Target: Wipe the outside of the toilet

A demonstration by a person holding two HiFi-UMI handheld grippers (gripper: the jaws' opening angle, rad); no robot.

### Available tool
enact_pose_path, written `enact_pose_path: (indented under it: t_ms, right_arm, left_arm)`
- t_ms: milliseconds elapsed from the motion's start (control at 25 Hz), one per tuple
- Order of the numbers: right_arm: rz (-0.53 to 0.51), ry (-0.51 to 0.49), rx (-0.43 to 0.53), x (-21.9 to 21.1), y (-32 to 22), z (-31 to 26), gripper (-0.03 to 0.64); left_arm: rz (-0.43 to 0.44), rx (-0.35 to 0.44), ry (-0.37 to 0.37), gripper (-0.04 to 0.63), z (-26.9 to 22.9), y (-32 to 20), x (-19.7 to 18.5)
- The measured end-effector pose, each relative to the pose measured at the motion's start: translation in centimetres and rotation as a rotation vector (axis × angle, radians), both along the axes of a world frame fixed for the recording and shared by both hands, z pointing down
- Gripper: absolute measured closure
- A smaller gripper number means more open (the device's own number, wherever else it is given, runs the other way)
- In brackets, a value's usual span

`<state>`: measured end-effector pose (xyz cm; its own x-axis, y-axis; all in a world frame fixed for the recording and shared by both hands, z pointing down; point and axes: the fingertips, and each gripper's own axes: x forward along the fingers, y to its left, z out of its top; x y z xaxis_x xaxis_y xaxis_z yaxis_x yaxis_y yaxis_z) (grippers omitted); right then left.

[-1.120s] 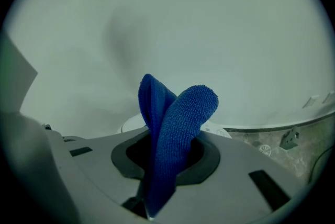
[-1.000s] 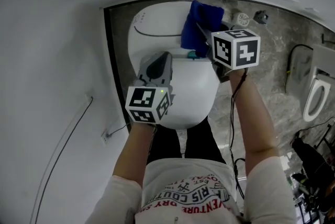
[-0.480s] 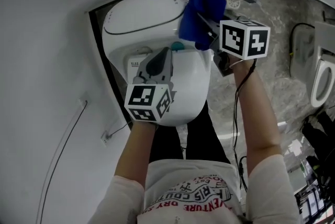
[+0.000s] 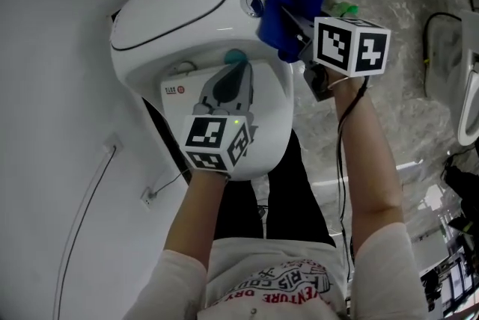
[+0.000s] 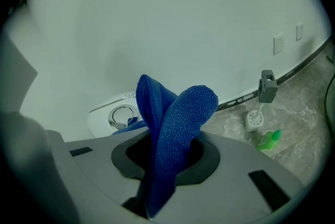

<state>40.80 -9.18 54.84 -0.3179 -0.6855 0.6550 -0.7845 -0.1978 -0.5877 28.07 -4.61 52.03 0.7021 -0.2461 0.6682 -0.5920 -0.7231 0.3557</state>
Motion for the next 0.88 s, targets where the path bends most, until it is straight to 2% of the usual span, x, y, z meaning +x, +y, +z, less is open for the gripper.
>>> enact_pose_path:
  t_ms: [240,440,720,880]
  right_arm:
    - [0.042,-0.019,-0.032,0.6,2.1,4.0,0.545]
    - [0.117,-0.052,-0.054,0.5,4.9,7.7,0.545]
    - [0.171,-0.054,-0.119,-0.7,9.3,12.4,0.545]
    - [0.228,-0.075,-0.137,-1.8,11.8,14.2,0.545]
  left_arm:
    - [0.052,-0.002,0.012,0.588,1.7,1.6,1.9]
    - [0.136,-0.009,0.005,0.588,3.6,3.8,2.7]
    - [0.246,-0.007,-0.003,0.588,5.6,6.5,2.3]
    - [0.268,0.007,-0.006,0.589,6.2,7.6,1.6]
